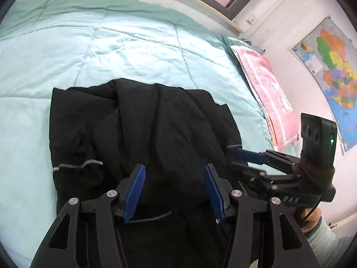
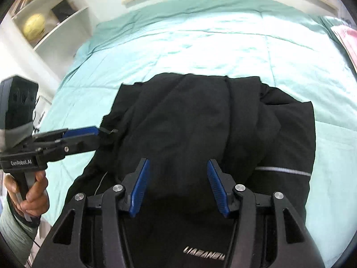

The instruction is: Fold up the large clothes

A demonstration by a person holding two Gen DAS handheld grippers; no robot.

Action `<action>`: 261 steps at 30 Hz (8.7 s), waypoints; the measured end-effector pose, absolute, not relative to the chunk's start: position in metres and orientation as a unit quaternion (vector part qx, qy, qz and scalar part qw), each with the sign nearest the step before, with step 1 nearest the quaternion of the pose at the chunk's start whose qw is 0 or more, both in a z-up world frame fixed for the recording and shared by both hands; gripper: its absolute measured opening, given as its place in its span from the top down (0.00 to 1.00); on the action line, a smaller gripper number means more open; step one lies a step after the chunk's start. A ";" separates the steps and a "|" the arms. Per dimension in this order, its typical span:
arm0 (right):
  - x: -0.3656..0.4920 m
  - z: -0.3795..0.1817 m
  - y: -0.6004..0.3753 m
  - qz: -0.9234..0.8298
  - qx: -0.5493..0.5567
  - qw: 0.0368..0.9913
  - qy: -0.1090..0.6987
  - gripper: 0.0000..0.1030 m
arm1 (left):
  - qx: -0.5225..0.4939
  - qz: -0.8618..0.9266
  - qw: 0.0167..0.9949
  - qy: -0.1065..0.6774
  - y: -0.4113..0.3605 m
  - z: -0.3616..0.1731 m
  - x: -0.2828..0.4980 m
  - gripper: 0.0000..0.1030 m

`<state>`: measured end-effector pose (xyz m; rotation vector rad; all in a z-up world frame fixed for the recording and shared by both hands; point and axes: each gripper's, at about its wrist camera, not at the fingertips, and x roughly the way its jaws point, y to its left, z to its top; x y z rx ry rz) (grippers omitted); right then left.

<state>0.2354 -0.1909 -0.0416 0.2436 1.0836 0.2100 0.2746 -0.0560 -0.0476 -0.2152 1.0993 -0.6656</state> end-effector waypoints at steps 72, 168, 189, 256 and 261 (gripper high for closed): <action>-0.132 -0.140 -0.343 -0.085 0.290 0.828 0.472 0.60 | -0.178 -0.219 0.825 0.489 0.129 -0.164 0.035 0.45; 0.180 -0.061 -0.384 -0.037 0.078 0.920 0.383 0.15 | -0.192 -0.251 0.843 0.437 0.109 -0.124 0.391 0.21; 0.233 -0.042 -0.391 -0.082 0.001 0.933 0.349 0.86 | -0.151 -0.268 0.890 0.335 0.078 -0.031 0.387 0.92; 0.338 -0.145 -0.237 -0.010 0.116 0.851 0.512 0.44 | -0.106 -0.175 0.822 0.531 -0.080 -0.145 0.430 0.52; 0.294 -0.112 -0.237 0.019 0.121 0.874 0.470 0.44 | -0.094 -0.211 0.840 0.492 -0.066 -0.099 0.376 0.52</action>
